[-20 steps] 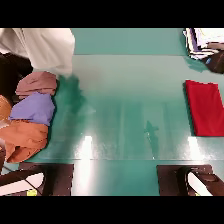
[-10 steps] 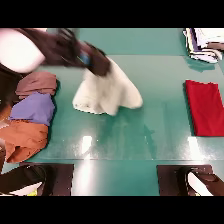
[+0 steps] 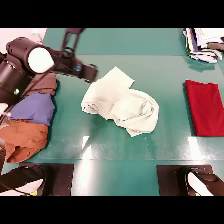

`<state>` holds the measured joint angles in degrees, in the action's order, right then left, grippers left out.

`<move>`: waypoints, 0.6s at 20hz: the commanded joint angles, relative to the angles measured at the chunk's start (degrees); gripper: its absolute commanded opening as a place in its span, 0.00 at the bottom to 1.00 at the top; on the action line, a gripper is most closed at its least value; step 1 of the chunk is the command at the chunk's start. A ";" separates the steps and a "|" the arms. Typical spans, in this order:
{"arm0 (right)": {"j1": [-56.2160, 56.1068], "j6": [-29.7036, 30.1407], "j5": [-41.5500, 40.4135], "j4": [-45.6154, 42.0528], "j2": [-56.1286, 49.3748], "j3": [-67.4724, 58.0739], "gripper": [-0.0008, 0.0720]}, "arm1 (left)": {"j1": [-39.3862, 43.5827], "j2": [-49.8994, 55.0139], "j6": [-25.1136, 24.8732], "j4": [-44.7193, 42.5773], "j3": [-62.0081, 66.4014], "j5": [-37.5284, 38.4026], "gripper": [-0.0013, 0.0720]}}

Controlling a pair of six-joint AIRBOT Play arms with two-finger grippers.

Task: Fold the shirts.

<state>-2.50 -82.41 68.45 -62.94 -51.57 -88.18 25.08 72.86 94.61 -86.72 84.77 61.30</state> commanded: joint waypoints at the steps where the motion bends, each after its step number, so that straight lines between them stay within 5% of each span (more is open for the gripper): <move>1: -0.02 -0.04 0.59 0.28 -0.04 0.02 0.03 | -13.73 3.69 -2.49 8.96 -6.32 -1.09 0.75; 5: -0.04 -0.07 1.22 0.42 -0.92 0.02 0.03 | -20.11 14.05 -10.32 24.59 -8.72 -0.87 0.75; 12: -0.04 -0.09 6.73 0.50 -4.92 0.02 0.03 | -19.39 24.87 -14.27 33.51 -8.66 -3.63 0.75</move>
<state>-2.50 -82.43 73.34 -62.50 -55.18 -88.18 5.82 94.24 82.59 -58.61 76.29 59.00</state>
